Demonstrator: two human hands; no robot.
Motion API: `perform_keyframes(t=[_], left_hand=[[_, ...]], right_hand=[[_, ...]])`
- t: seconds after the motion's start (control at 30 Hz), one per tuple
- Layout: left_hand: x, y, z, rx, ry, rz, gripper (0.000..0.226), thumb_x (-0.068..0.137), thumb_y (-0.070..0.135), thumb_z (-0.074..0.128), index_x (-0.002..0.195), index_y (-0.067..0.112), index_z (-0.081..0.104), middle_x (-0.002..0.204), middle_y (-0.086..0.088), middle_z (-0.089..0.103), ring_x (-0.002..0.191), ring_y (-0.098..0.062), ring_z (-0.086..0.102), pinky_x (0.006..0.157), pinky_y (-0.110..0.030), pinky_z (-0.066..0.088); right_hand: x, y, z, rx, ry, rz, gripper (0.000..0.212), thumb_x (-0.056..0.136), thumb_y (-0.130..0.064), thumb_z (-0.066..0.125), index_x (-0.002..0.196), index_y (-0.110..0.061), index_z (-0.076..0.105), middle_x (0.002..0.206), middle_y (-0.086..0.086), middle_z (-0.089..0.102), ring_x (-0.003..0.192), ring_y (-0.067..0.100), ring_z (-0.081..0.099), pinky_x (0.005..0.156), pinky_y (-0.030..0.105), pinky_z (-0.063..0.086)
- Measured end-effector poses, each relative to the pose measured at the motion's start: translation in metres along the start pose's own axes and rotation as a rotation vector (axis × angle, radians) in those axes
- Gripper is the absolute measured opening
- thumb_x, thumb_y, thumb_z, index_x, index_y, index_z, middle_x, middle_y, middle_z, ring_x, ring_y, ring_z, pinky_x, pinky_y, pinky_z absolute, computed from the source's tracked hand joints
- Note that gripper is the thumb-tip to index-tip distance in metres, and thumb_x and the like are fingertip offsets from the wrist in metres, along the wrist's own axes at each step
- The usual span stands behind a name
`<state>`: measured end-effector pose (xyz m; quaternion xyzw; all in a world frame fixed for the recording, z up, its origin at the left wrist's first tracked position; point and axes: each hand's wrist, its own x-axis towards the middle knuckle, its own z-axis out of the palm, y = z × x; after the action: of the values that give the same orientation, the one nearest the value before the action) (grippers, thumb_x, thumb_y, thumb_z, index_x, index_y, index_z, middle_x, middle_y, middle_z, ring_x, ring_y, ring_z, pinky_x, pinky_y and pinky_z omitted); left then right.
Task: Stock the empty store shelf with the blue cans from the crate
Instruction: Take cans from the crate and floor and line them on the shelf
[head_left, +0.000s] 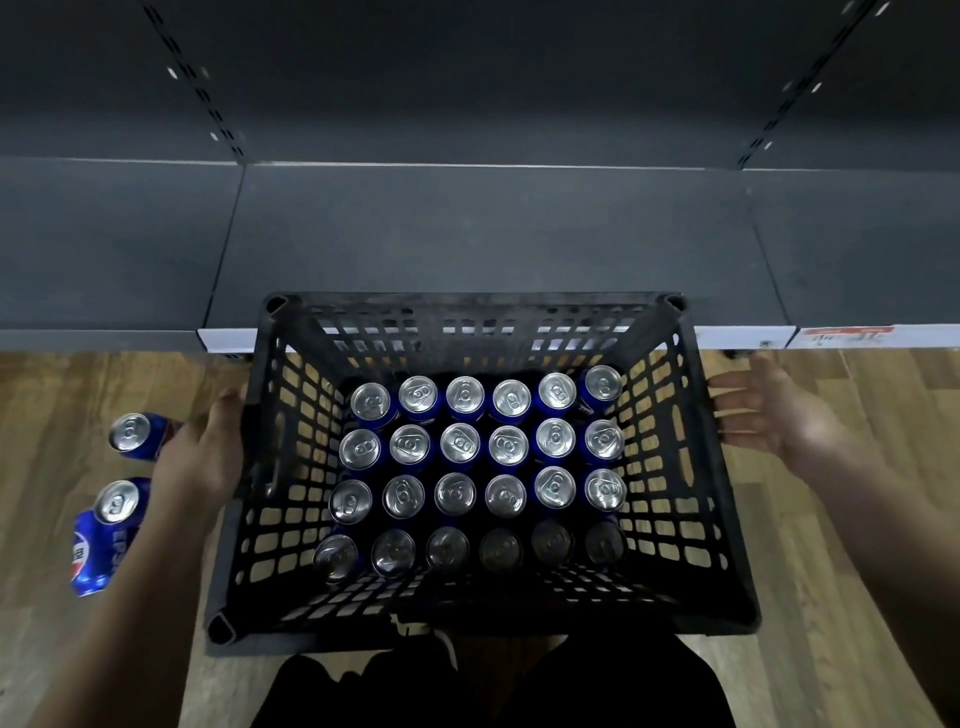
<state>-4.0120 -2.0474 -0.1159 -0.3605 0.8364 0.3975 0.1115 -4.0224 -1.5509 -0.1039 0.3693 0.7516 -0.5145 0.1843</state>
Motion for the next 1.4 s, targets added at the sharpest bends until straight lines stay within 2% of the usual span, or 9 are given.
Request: perform_keyframes(t=[0.13,0.23,0.33,0.4,0.5,0.57,0.73,1.13,1.4], left_hand=[[-0.028,0.036,0.000,0.165,0.232,0.367,0.050,0.096,0.045,0.029,0.116,0.009,0.057,0.109,-0.026,0.059,0.096,-0.040,0.053,0.076,-0.040,0.036],[-0.029,0.053,0.015,0.156,0.330,0.637,0.045,0.093,0.039,0.035,0.127,0.014,0.053,0.119,-0.018,0.057,0.104,-0.036,0.054,0.077,-0.038,0.039],[-0.031,0.071,0.055,0.177,0.177,0.874,0.046,0.090,0.041,0.038,0.123,0.014,0.056,0.113,-0.013,0.060,0.103,-0.031,0.055,0.079,-0.037,0.044],[-0.032,0.080,0.091,0.266,0.012,0.958,0.050,0.088,0.046,0.037,0.124,0.016,0.057,0.114,-0.010,0.061,0.105,-0.029,0.056,0.085,-0.036,0.045],[-0.029,0.082,0.141,0.445,-0.179,0.989,0.056,0.086,0.052,0.035,0.128,0.020,0.054,0.122,-0.005,0.058,0.108,-0.027,0.057,0.090,-0.037,0.047],[-0.025,0.076,0.166,0.531,-0.239,1.027,0.054,0.089,0.053,0.037,0.132,0.023,0.050,0.128,-0.001,0.055,0.113,-0.023,0.054,0.096,-0.038,0.044],[-0.013,0.060,0.201,0.661,-0.240,1.069,0.055,0.094,0.049,0.040,0.140,0.021,0.040,0.140,0.001,0.047,0.130,-0.020,0.039,0.110,-0.037,0.028],[0.002,0.053,0.217,0.572,-0.234,1.033,0.054,0.093,0.048,0.045,0.139,0.021,0.043,0.141,0.001,0.046,0.132,-0.021,0.038,0.109,-0.037,0.026],[0.005,0.049,0.209,0.584,-0.222,1.027,0.065,0.086,0.057,0.029,0.137,0.019,0.047,0.139,0.001,0.048,0.130,-0.020,0.041,0.108,-0.036,0.025]], right_hand=[[-0.004,-0.020,0.003,0.021,0.196,-0.317,0.024,0.101,-0.022,0.044,0.104,-0.015,0.066,0.109,0.015,0.069,0.091,0.023,0.066,0.084,0.038,0.054],[-0.007,-0.035,0.015,-0.141,0.226,-0.585,0.016,0.094,-0.012,0.056,0.104,-0.020,0.067,0.102,0.002,0.071,0.096,0.017,0.066,0.090,0.029,0.052],[-0.006,-0.043,0.046,-0.465,0.086,-0.715,0.022,0.091,-0.004,0.060,0.107,-0.018,0.067,0.099,-0.004,0.068,0.093,0.012,0.065,0.073,-0.001,0.039],[0.005,-0.039,0.072,-0.728,0.013,-0.708,0.029,0.089,-0.005,0.060,0.115,-0.016,0.066,0.103,-0.002,0.067,0.094,0.015,0.065,0.070,-0.001,0.039],[0.033,-0.026,0.105,-1.054,-0.045,-0.577,0.037,0.087,-0.005,0.057,0.123,-0.009,0.060,0.119,0.013,0.064,0.105,0.030,0.062,0.084,0.029,0.051],[0.048,-0.019,0.119,-1.208,-0.025,-0.491,0.039,0.086,-0.006,0.059,0.126,-0.004,0.055,0.126,0.018,0.055,0.115,0.034,0.054,0.092,0.037,0.050],[0.072,-0.006,0.138,-1.413,0.066,-0.397,0.058,0.085,-0.002,0.062,0.139,-0.003,0.038,0.139,0.018,0.039,0.131,0.033,0.036,0.100,0.039,0.048],[0.095,0.006,0.143,-1.524,0.178,-0.308,0.047,0.086,-0.012,0.067,0.130,-0.010,0.049,0.131,0.012,0.052,0.130,0.029,0.038,0.087,0.037,0.052],[0.101,0.005,0.145,-1.485,0.154,-0.285,0.063,0.080,-0.024,0.078,0.127,-0.009,0.039,0.126,0.011,0.056,0.119,0.027,0.052,0.077,0.037,0.051]])
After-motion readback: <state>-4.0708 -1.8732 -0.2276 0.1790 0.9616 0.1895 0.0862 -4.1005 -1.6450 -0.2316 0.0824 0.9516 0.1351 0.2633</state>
